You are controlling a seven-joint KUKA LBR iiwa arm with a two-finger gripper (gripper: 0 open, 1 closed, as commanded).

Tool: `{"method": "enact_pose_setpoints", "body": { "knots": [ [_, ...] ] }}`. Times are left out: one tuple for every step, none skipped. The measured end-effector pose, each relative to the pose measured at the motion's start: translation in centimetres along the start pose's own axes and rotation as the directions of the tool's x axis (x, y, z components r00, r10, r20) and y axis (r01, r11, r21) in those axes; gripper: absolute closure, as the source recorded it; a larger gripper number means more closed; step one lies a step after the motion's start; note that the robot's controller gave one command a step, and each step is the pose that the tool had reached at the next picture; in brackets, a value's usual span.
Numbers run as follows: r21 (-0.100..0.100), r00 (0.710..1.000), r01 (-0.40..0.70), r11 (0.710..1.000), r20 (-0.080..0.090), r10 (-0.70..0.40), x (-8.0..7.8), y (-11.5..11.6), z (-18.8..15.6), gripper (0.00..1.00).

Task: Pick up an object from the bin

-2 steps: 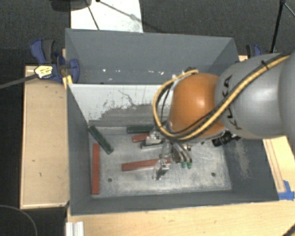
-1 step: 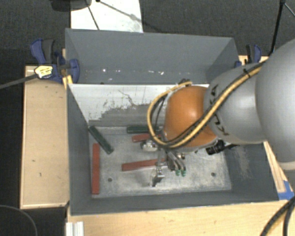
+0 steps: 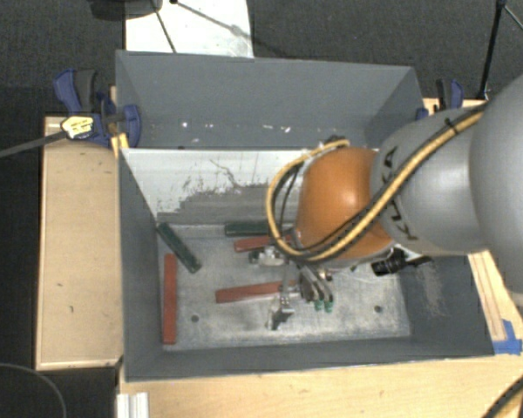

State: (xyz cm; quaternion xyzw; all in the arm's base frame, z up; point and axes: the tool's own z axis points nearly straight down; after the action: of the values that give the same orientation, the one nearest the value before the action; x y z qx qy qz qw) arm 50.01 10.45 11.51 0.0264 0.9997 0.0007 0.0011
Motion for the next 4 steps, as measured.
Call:
{"method": "enact_pose_setpoints", "body": {
  "knots": [
    [0.000,1.000,0.009,1.000,0.000,-0.009,-0.5,1.0,3.7,0.00],
    [-0.008,0.997,0.067,0.998,0.031,-0.067,-1.7,1.2,4.7,1.00],
    [-0.009,0.997,0.075,0.997,0.031,-0.075,-1.7,1.1,4.6,1.00],
    [-0.007,0.997,0.079,0.997,0.025,-0.079,-1.6,1.1,4.2,1.00]
  ]
}}
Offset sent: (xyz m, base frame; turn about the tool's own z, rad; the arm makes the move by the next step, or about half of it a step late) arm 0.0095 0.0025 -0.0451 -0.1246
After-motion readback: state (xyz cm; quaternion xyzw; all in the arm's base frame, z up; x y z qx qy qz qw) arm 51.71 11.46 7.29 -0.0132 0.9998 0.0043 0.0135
